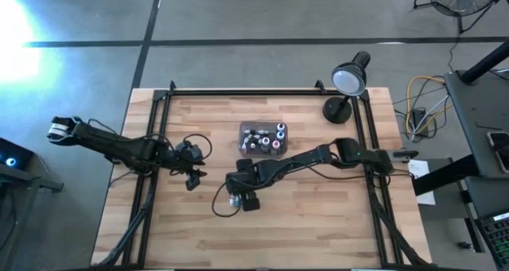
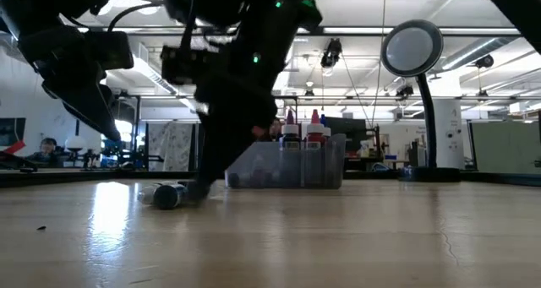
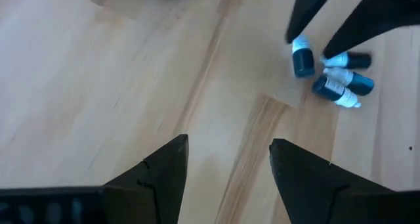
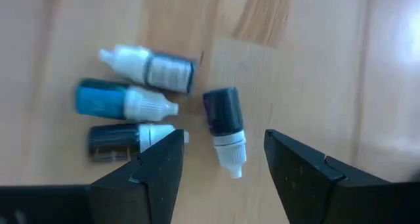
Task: Pick & Place food coloring
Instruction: Put the small violet food coloring bottle into the bin
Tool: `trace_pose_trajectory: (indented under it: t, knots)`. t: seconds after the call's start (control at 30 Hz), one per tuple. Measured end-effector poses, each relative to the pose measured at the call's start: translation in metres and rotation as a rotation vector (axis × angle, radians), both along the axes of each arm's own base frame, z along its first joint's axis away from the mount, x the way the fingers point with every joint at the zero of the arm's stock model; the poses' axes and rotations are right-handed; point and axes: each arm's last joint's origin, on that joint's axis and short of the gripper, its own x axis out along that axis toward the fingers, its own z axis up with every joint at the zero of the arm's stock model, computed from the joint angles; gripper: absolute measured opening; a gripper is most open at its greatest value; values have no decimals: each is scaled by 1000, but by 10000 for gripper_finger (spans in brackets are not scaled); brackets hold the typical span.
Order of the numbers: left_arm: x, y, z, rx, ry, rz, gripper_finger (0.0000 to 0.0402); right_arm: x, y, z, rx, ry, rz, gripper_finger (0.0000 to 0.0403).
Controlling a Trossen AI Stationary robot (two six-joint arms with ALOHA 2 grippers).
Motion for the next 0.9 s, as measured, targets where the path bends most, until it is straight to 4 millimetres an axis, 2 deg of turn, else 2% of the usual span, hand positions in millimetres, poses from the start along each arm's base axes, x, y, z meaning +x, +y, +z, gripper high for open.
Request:
trace_pose_trajectory:
  t: [0.07, 0.4, 0.9]
  knots:
    - [0, 0, 0, 3, -2, 3, 190, 1, -1, -6, -5, 22, -1, 207]
    - [0, 1, 0, 18, -5, 14, 190, -2, -9, -9, -2, 77, -14, 199]
    - [1, 3, 1, 86, -27, 77, 190, 4, -11, -10, 68, 43, 2, 91]
